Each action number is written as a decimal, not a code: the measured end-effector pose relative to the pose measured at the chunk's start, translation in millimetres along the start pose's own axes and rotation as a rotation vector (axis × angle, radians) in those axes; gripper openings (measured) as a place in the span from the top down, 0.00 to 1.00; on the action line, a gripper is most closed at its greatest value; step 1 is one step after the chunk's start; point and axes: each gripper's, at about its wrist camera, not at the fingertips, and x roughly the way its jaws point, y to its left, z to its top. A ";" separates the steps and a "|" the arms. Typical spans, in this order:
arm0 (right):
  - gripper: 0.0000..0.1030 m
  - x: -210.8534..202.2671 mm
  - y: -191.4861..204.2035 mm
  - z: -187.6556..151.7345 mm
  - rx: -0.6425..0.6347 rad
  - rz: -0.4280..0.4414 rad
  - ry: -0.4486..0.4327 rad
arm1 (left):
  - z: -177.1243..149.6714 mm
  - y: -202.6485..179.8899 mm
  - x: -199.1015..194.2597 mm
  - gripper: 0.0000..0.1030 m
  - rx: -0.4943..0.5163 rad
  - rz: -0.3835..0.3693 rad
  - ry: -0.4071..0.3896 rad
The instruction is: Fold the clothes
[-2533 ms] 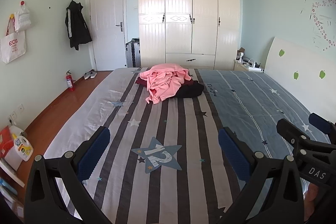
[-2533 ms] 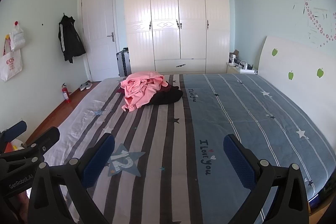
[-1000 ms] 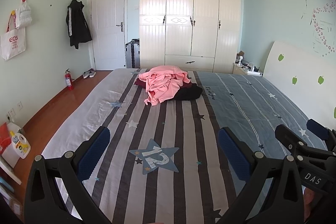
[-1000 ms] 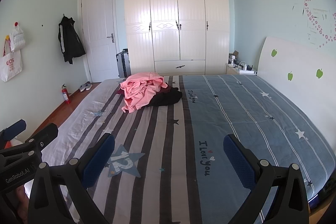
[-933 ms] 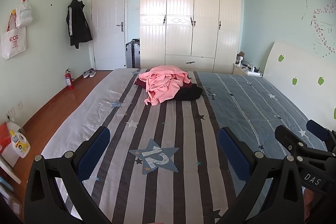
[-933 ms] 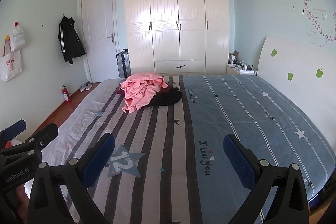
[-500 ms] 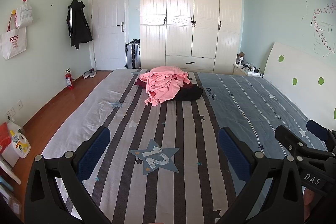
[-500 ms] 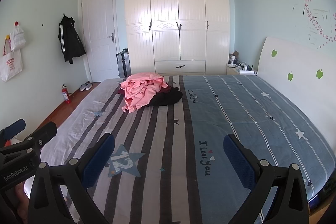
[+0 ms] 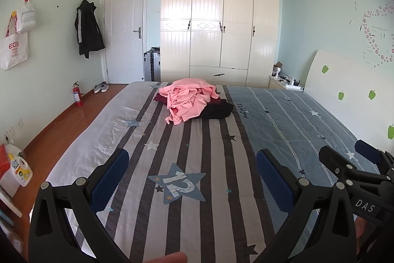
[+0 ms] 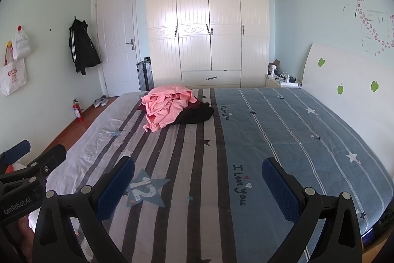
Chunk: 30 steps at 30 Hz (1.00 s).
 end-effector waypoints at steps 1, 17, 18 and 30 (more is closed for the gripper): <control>0.00 -1.1 -1.5 -1.2 0.003 0.006 0.000 | -0.6 0.1 0.4 0.01 -0.001 0.000 0.005; 0.00 178.7 -16.7 -46.9 0.085 0.025 0.091 | -64.6 64.9 207.7 0.01 -0.064 -0.036 0.022; 0.00 213.0 -15.7 -52.3 0.086 0.034 0.105 | -70.0 67.6 240.4 0.01 -0.051 -0.032 0.023; 0.01 522.5 23.7 -50.7 0.050 0.088 0.174 | -65.8 108.6 526.4 0.02 -0.066 -0.028 0.067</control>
